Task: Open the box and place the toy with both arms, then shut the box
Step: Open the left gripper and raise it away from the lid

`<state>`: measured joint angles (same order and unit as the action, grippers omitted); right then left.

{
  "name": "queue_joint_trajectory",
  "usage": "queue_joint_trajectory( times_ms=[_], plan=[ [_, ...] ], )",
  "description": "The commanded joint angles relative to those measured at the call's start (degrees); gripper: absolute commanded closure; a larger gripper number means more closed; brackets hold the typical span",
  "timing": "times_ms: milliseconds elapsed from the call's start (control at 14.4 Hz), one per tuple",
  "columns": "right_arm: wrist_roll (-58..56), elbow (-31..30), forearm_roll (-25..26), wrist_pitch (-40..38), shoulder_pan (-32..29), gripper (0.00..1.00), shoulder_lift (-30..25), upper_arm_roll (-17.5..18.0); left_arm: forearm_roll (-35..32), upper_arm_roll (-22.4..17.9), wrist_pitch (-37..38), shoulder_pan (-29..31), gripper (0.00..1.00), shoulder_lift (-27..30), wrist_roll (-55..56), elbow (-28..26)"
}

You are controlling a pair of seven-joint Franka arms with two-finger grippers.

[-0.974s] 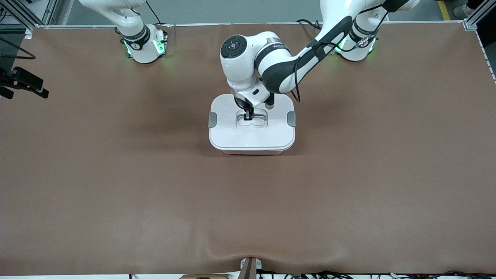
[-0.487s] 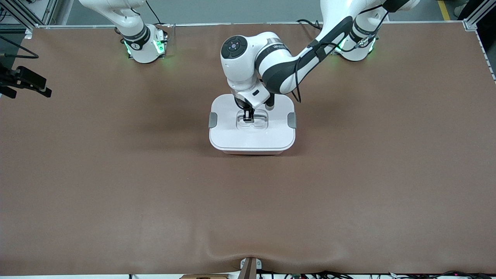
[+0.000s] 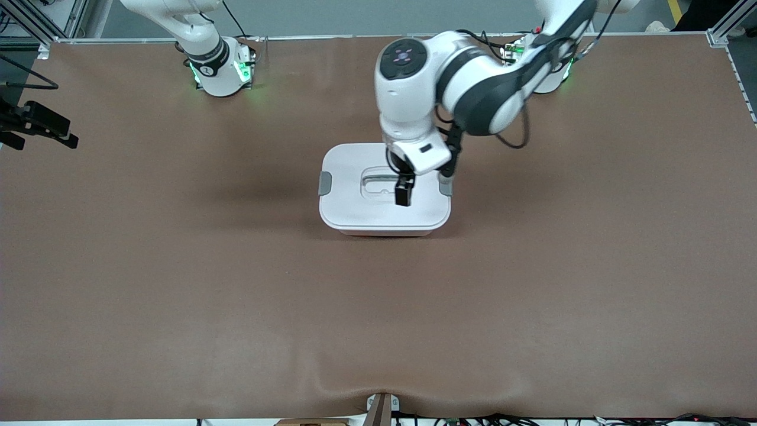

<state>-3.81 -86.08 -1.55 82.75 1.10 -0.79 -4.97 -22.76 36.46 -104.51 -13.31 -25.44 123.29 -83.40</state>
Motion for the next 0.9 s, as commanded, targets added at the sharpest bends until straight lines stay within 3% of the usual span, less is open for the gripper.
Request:
queue_joint_trajectory(
  times_ms=[0,487,835],
  plan=[
    [-0.32,0.74,-0.47,-0.75,-0.66,0.0,0.35,0.4,3.33,0.36,4.13,5.38,0.0,5.3,-14.51,-1.16],
    [-0.5,0.74,-0.38,-1.1,-1.1,0.0,0.35,0.4,9.92,0.36,9.41,18.13,0.0,11.81,-42.66,-0.81],
    [-0.67,0.65,-0.3,-1.27,-1.1,0.0,0.26,0.4,11.51,-0.07,13.28,22.18,0.0,13.92,-54.01,-0.54]
  ],
)
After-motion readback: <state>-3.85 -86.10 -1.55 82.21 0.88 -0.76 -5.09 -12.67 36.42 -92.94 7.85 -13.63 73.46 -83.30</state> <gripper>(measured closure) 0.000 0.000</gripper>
